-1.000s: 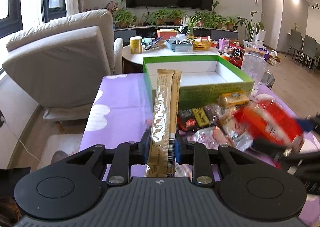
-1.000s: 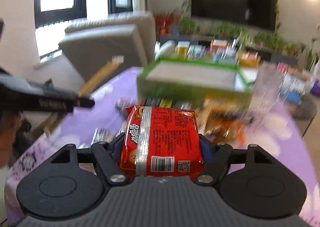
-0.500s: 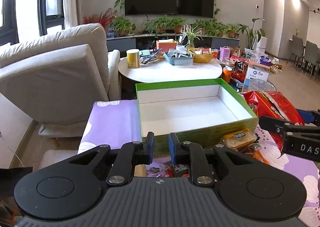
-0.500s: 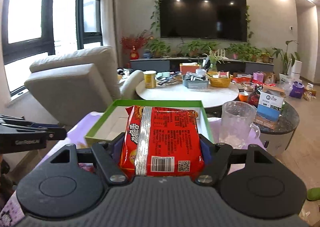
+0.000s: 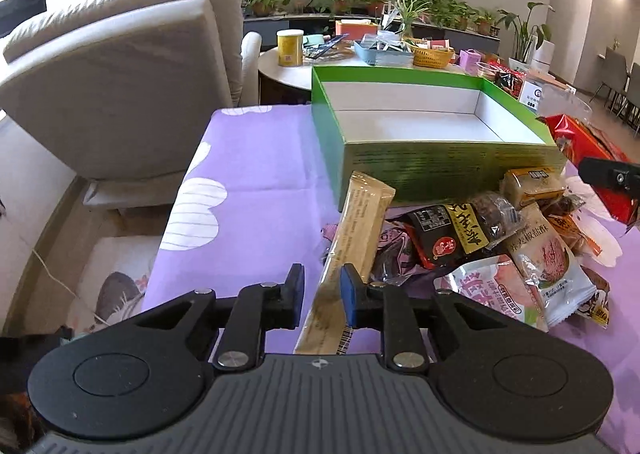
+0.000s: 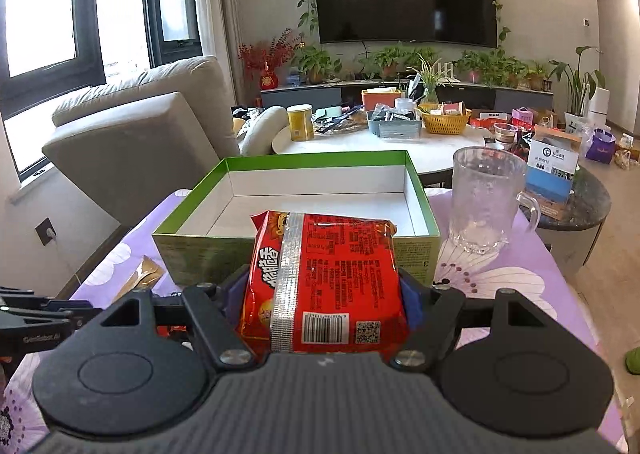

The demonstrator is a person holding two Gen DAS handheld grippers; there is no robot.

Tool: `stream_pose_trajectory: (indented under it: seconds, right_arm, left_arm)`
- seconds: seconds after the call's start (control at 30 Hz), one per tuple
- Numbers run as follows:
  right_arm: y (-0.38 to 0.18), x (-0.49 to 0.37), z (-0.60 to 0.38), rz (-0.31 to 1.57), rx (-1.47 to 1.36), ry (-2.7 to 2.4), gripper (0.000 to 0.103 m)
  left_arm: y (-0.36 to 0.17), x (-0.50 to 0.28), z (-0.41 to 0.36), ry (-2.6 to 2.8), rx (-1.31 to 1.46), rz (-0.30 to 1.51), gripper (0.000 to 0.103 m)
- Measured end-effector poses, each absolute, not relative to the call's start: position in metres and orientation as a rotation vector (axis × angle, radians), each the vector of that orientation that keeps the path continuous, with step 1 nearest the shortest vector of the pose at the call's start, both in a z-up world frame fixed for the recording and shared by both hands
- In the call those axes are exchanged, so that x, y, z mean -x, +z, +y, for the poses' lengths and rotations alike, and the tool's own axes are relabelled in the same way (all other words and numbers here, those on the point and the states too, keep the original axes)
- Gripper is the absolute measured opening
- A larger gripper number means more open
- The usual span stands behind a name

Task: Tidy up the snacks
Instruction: 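Lift the tan stick with the left tool while the right tool carries the red noodle pack to the box, then lower the tan stick into the box with the left tool while the right tool releases the noodle pack inside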

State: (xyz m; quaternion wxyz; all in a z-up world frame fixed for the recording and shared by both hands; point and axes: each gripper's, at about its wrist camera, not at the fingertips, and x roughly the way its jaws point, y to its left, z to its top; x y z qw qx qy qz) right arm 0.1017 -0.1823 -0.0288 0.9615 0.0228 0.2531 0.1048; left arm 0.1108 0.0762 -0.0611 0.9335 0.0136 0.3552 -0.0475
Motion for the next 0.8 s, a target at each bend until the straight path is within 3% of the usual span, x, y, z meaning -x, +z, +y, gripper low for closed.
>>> stream_pose_trajectory:
  seconds: [0.37, 0.53, 0.7, 0.8]
  right_arm:
    - [-0.021, -0.087, -0.182, 0.498, -0.040, 0.209, 0.046]
    - [-0.018, -0.082, -0.178, 0.487, -0.018, 0.215, 0.046]
    - [-0.015, -0.086, -0.179, 0.479, -0.004, 0.202, 0.046]
    - [-0.009, -0.100, -0.179, 0.465, -0.014, 0.196, 0.046]
  left_arm:
    - [-0.078, -0.111, 0.072, -0.156, -0.077, 0.790, 0.029]
    - [-0.079, -0.112, 0.080, -0.195, -0.013, 0.787, 0.021]
    - [-0.030, -0.097, 0.075, -0.274, 0.029, 0.634, 0.011]
    - [-0.003, -0.111, 0.062, -0.287, 0.021, 0.576, 0.011]
